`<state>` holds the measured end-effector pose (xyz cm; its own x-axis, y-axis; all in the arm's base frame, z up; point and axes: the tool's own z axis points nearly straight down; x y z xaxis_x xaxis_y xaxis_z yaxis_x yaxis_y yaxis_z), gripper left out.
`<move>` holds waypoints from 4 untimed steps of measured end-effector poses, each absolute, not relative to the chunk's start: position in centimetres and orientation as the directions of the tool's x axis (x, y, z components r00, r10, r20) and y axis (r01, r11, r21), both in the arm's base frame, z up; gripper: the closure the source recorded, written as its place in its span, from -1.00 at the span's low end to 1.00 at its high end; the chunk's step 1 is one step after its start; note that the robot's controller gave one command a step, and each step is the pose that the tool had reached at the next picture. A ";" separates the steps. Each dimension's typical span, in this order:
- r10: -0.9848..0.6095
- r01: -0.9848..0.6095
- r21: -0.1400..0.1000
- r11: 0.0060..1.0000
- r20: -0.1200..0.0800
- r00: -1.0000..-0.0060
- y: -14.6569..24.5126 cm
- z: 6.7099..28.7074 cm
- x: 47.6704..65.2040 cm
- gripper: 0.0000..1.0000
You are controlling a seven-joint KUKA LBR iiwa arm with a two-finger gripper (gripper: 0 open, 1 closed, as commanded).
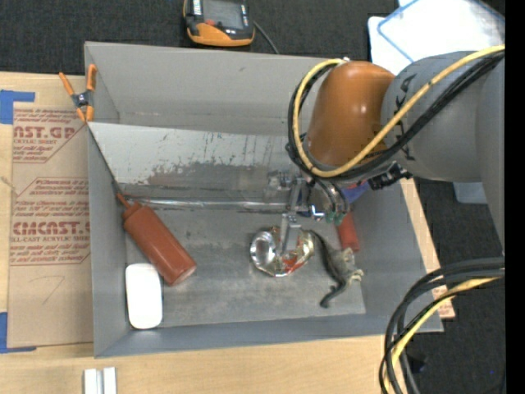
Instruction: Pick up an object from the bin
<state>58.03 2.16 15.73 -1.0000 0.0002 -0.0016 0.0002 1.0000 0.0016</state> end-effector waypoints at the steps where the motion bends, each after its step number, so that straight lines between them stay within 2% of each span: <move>1: 0.000 0.000 0.002 1.000 -0.002 -1.000 2.2 15.7 58.0 -1.00; 2: 0.213 0.213 0.002 0.977 -0.002 -0.977 -0.2 15.7 57.1 -1.00; 3: 0.271 0.271 0.003 0.963 -0.002 -0.963 0.3 12.8 58.8 -1.00; 4: 0.228 0.228 0.004 0.974 -0.007 -0.974 -0.2 12.2 58.6 -1.00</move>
Offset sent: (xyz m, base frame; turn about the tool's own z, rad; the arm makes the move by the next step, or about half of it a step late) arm -0.0098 -0.0244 0.0006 0.2151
